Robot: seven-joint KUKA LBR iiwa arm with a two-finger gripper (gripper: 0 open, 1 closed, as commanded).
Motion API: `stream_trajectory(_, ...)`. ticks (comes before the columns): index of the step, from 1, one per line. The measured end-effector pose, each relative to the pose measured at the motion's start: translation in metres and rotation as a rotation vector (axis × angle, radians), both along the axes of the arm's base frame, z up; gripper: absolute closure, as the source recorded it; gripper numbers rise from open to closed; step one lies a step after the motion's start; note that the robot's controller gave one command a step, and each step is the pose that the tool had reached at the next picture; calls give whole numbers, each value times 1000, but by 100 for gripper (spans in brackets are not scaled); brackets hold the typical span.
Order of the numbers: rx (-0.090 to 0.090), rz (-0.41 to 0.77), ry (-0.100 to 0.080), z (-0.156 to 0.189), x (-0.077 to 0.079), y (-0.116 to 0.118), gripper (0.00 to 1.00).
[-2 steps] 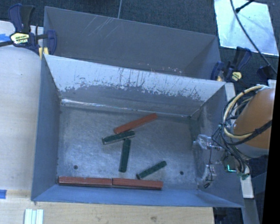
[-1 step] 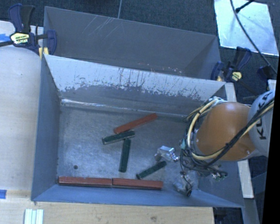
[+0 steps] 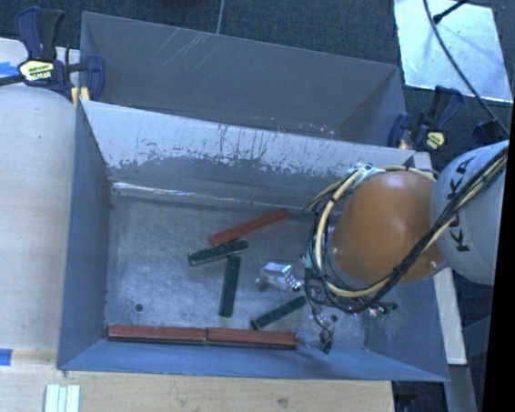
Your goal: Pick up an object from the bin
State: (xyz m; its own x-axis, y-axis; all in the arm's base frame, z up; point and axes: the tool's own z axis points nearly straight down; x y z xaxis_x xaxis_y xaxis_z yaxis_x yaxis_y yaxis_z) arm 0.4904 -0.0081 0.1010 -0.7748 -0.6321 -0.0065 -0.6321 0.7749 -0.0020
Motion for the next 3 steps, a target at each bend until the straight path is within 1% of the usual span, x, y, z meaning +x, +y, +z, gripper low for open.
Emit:
stream_trajectory(1, -2, 117, 0, -1, 7, 7, 0)
stream_trajectory(2, -4, 249, 8, -31, 7, 15, 0)
stream_trajectory(3, -4, 249, 6, -31, 7, 14, 0)
